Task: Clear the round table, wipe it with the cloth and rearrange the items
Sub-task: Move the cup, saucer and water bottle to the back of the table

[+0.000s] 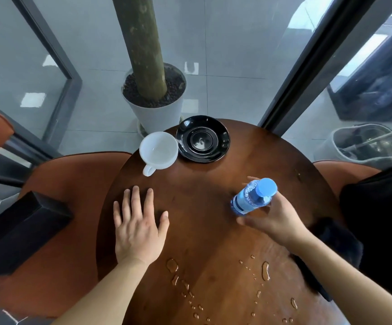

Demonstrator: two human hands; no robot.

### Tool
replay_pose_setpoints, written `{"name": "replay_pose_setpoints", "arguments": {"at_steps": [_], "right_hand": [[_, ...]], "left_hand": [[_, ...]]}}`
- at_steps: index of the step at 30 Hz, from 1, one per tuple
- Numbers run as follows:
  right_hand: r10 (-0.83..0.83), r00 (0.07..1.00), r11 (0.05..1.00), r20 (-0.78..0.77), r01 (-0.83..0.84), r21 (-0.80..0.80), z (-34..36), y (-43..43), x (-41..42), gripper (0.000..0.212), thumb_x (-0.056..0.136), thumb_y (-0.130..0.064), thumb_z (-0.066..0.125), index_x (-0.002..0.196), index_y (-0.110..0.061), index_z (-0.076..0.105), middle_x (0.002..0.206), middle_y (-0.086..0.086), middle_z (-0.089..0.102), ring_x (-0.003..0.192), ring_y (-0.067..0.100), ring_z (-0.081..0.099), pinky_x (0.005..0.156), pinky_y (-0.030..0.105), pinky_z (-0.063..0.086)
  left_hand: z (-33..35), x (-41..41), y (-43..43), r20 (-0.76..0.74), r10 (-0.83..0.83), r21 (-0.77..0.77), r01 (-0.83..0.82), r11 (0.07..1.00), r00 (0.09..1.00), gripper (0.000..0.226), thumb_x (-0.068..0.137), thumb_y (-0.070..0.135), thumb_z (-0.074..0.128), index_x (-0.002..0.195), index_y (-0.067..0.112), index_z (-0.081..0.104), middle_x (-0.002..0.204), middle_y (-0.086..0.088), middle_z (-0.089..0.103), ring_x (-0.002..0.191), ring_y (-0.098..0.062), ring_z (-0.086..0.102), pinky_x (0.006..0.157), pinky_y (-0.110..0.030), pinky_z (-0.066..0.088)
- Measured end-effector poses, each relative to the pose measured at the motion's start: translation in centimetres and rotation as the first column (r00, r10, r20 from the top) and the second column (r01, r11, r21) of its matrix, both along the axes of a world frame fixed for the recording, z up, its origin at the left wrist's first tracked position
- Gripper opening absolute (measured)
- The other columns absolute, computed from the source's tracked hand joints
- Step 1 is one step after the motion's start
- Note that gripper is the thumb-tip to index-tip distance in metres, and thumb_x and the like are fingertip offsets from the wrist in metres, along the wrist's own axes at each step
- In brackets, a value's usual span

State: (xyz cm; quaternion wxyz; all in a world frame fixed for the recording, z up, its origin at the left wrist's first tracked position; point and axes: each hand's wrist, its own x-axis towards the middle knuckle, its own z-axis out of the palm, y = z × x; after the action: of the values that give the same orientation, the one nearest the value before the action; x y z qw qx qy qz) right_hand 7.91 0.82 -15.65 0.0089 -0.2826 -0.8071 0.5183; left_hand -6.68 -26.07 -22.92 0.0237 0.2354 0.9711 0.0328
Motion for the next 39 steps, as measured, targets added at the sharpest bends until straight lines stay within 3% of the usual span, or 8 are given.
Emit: {"name": "replay_pose_setpoints", "arguments": {"at_steps": [3, 6, 11, 14, 27, 34, 36, 39], "right_hand": [[-0.152, 0.987, 0.985, -0.059, 0.157, 0.074, -0.1, -1.1, -1.2, 0.050, 0.067, -0.014, 0.093, 0.108, -0.025, 0.067, 0.098, -0.016, 0.072, 0.093, -0.001, 0.067, 0.080, 0.010, 0.048], [-0.256, 0.961, 0.964, -0.104, 0.262, 0.040, 0.4, -0.4, -2.6, 0.037, 0.070, -0.010, 0.089, 0.098, -0.022, 0.066, 0.086, -0.013, 0.072, 0.077, -0.005, 0.066, 0.069, 0.010, 0.049], [-0.295, 0.952, 0.947, -0.089, 0.303, 0.104, 1.3, 3.7, -6.5, 0.024, 0.067, -0.017, 0.078, 0.088, -0.019, 0.065, 0.079, -0.004, 0.075, 0.075, 0.016, 0.072, 0.073, 0.039, 0.060], [-0.324, 0.943, 0.935, -0.073, 0.331, 0.130, 1.0, 5.7, -8.7, 0.030, 0.064, -0.023, 0.078, 0.090, -0.018, 0.064, 0.084, 0.002, 0.075, 0.083, 0.027, 0.072, 0.080, 0.051, 0.059], [-0.382, 0.922, 0.908, -0.064, 0.388, 0.161, -0.8, 7.7, -12.1, 0.050, 0.074, -0.029, 0.087, 0.115, -0.023, 0.060, 0.107, -0.008, 0.069, 0.097, 0.015, 0.066, 0.083, 0.030, 0.050], [-0.355, 0.935, 0.925, -0.015, 0.354, 0.142, 0.5, 7.3, -8.9, 0.069, 0.077, -0.033, 0.085, 0.137, -0.021, 0.053, 0.125, -0.007, 0.064, 0.109, 0.012, 0.063, 0.095, 0.033, 0.051], [-0.325, 0.946, 0.924, -0.024, 0.322, 0.207, 1.8, 6.2, -5.1, 0.063, 0.083, -0.037, 0.080, 0.139, -0.025, 0.054, 0.130, -0.010, 0.062, 0.112, 0.010, 0.061, 0.097, 0.031, 0.049], [-0.181, 0.982, 0.853, 0.055, 0.129, 0.505, 2.7, 4.5, 2.4, 0.053, 0.085, -0.039, 0.077, 0.134, -0.026, 0.061, 0.135, -0.008, 0.061, 0.119, 0.018, 0.059, 0.100, 0.036, 0.048]], "left_hand": [[0.0, 0.0, 0.0, -0.006, 0.001, -0.006, -0.001, 1.000, 1.000, 0.070, 0.095, 0.054, 0.032, 0.151, 0.013, 0.041, 0.159, -0.021, 0.034, 0.150, -0.039, 0.026, 0.121, -0.060, 0.021], [-0.1, 0.0, -0.1, -0.015, -0.001, 0.013, 0.002, 1.000, 1.000, 0.070, 0.095, 0.053, 0.033, 0.150, 0.012, 0.042, 0.158, -0.022, 0.035, 0.149, -0.040, 0.027, 0.121, -0.060, 0.020], [-0.2, 0.0, -0.1, -0.031, -0.002, 0.034, 0.003, 0.999, 1.000, 0.070, 0.094, 0.052, 0.035, 0.150, 0.011, 0.043, 0.157, -0.023, 0.035, 0.149, -0.041, 0.028, 0.120, -0.060, 0.020], [-0.1, -0.1, -0.1, -0.032, -0.005, 0.034, 0.006, 0.999, 0.999, 0.070, 0.095, 0.053, 0.033, 0.149, 0.010, 0.043, 0.157, -0.023, 0.036, 0.148, -0.041, 0.028, 0.120, -0.061, 0.021], [-0.2, 0.0, -0.1, -0.045, -0.010, 0.030, 0.012, 0.999, 0.999, 0.069, 0.095, 0.053, 0.036, 0.149, 0.010, 0.044, 0.156, -0.024, 0.038, 0.148, -0.041, 0.029, 0.120, -0.061, 0.022], [-0.3, -0.1, -0.2, -0.045, -0.012, 0.050, 0.014, 0.999, 0.999, 0.070, 0.094, 0.055, 0.034, 0.148, 0.011, 0.045, 0.156, -0.023, 0.038, 0.147, -0.041, 0.030, 0.119, -0.061, 0.022], [-0.3, -0.1, -0.3, -0.044, -0.009, 0.041, 0.011, 0.999, 0.999, 0.070, 0.094, 0.054, 0.034, 0.148, 0.011, 0.045, 0.156, -0.022, 0.037, 0.147, -0.041, 0.029, 0.119, -0.061, 0.022], [-0.3, 0.0, -0.1, -0.040, 0.003, 0.049, -0.001, 0.999, 0.999, 0.070, 0.093, 0.053, 0.036, 0.148, 0.011, 0.045, 0.156, -0.022, 0.036, 0.147, -0.041, 0.028, 0.119, -0.061, 0.021]]}}
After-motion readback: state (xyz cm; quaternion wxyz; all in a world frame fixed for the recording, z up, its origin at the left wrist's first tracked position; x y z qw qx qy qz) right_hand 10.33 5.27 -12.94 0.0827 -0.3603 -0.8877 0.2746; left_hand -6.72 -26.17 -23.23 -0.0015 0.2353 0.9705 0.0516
